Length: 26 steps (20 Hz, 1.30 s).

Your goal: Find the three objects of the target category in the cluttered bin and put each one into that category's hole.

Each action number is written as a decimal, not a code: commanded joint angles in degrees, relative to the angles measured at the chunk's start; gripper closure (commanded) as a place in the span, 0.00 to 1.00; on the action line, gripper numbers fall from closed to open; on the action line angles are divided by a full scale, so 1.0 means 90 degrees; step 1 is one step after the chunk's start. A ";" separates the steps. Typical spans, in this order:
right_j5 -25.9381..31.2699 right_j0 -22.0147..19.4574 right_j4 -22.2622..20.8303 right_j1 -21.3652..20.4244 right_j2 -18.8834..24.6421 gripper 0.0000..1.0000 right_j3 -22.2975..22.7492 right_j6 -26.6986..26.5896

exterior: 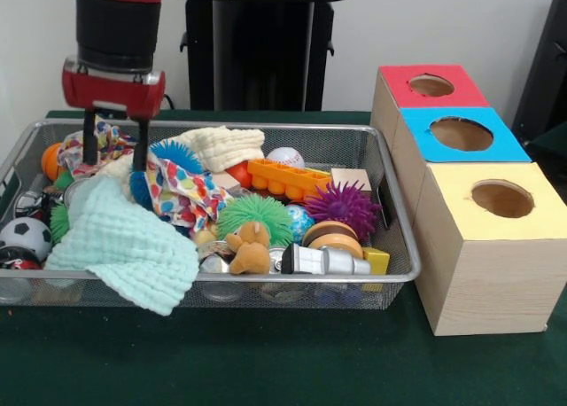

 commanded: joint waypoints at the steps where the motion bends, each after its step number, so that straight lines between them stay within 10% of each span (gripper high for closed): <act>1: 0.0762 0.1242 0.0392 -0.1307 -0.1641 0.00 0.1236 0.2459; 10: 0.0622 0.2200 0.1502 -0.1158 -0.2352 0.00 0.1688 0.2767; 26: -0.1052 0.0265 0.1202 0.1196 -0.0389 0.00 0.0539 0.0920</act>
